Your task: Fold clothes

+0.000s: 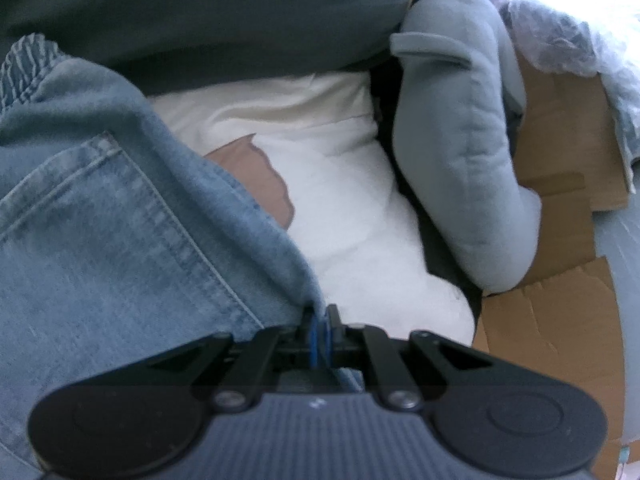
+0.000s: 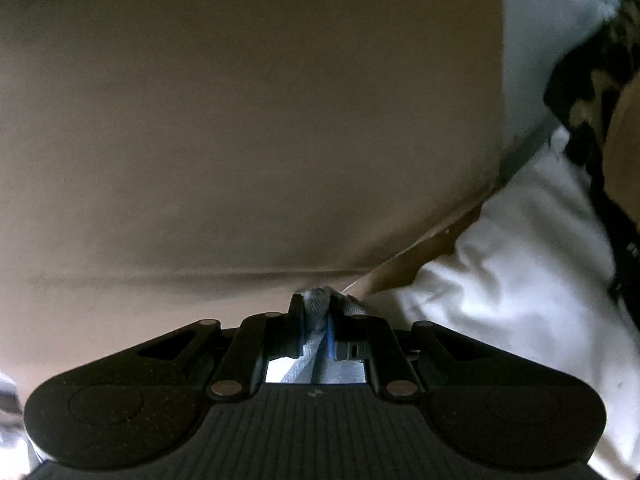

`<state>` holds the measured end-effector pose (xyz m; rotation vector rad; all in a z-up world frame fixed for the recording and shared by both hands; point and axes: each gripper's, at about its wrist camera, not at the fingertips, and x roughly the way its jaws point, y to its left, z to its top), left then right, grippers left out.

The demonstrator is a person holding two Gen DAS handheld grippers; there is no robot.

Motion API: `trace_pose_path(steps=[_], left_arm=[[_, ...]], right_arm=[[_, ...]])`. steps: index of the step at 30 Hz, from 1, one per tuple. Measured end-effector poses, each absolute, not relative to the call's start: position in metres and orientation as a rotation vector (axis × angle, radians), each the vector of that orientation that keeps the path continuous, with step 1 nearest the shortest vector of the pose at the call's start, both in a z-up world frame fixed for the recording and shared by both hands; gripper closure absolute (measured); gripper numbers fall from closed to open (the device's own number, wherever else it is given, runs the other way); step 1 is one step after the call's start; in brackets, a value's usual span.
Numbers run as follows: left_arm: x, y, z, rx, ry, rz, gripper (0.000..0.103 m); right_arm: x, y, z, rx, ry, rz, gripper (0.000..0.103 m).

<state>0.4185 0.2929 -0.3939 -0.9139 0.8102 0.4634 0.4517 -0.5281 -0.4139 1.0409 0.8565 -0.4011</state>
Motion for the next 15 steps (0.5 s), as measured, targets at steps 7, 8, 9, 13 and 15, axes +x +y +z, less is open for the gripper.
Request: trace_pose_path(steps=[7,8,9,13,15], left_arm=[[0.425,0.290,-0.389,-0.912,0.825,0.467,0.088],[0.424,0.288,-0.387,-0.905,0.817,0.455,0.084],[0.424,0.287,-0.386,-0.895,0.814,0.445,0.080],[0.422,0.280,-0.383,-0.861,0.824,0.404,0.070],[0.420,0.276,-0.382,-0.838,0.831,0.381,0.065]], right_arm=[[0.440,-0.527,-0.410,0.997,0.822,-0.362,0.060],[0.438,-0.526,-0.407,0.992,0.813,-0.353,0.057],[0.436,-0.525,-0.405,0.980,0.810,-0.345,0.057],[0.429,-0.518,-0.398,0.910,0.818,-0.321,0.057],[0.427,-0.512,-0.396,0.848,0.850,-0.321,0.057]])
